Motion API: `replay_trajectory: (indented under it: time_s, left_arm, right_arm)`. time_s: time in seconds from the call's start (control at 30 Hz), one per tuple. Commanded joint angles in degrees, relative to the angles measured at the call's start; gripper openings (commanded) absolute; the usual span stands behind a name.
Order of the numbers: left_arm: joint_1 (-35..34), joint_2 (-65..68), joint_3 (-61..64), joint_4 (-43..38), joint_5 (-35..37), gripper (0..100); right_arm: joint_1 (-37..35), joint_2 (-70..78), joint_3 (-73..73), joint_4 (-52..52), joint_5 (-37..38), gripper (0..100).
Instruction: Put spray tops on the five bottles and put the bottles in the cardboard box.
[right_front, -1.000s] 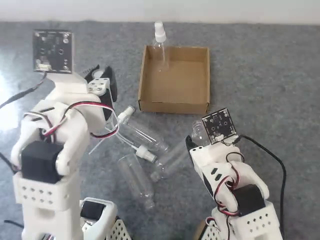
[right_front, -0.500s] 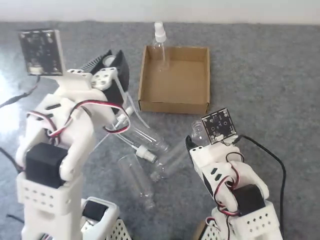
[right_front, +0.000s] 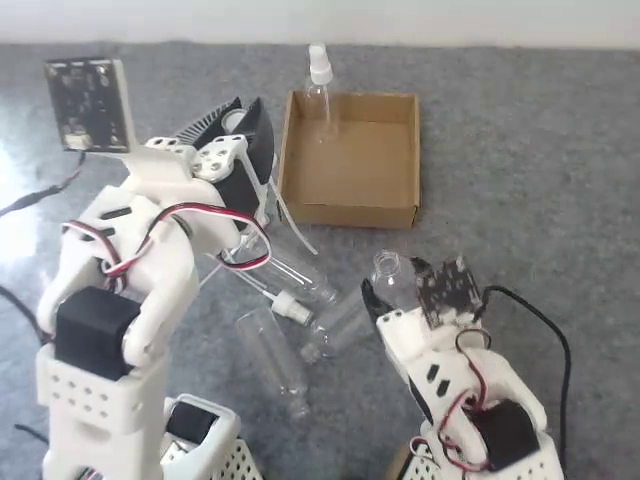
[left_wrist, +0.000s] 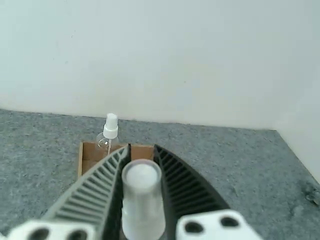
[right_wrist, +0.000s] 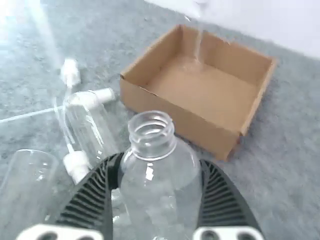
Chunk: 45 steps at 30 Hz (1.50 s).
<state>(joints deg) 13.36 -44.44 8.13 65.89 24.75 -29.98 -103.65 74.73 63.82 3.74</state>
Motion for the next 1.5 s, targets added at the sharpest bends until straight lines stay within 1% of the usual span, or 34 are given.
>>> replay_trajectory:
  time_s: [0.0, 0.17, 0.27, 0.4, 0.5, 0.63, 0.9, 1.13, 1.37, 1.47]
  left_arm:
    - [1.05, -1.67, -2.86, -1.58, 0.79, 1]
    - [6.95, -1.76, -2.68, -1.32, 0.44, 1]
    - [7.91, -1.76, -2.68, -1.32, 0.35, 1]
    - [8.44, -1.76, -2.68, -1.32, 0.35, 1]
    - [9.58, -1.76, -2.59, -1.32, 0.26, 1]
    - [12.31, -1.76, -1.45, -1.67, -1.58, 1]
    - [12.84, -1.76, 5.32, -7.38, -1.67, 1]
    - [13.01, -1.76, 8.4, -7.82, -1.67, 1]
    - [18.11, -1.67, 14.81, -12.48, -1.67, 1]
    - [18.64, -1.67, 16.92, -13.8, -1.67, 1]
  right_arm:
    - [-1.27, 0.31, -0.44, 0.13, 2.2, 6.9]
    - [-1.71, 0.66, -0.44, 0.13, 2.46, 6.9]
    - [-2.15, 0.66, -0.35, 0.31, 2.46, 6.9]
    - [-5.49, 0.66, 0.62, 0.48, 4.57, 6.9]
    - [-5.93, 0.66, 1.58, -0.04, 5.27, 6.9]
    - [-6.02, 0.66, 1.58, -0.04, 5.27, 6.9]
    - [-6.02, 0.66, 1.32, 0.22, 5.27, 6.9]
    - [-5.85, 0.66, 1.32, 0.13, 5.27, 6.9]
    - [-5.67, 0.57, 1.32, 0.04, 4.92, 6.6]
    - [-5.58, 0.57, 0.88, 0.04, 4.84, 6.5]
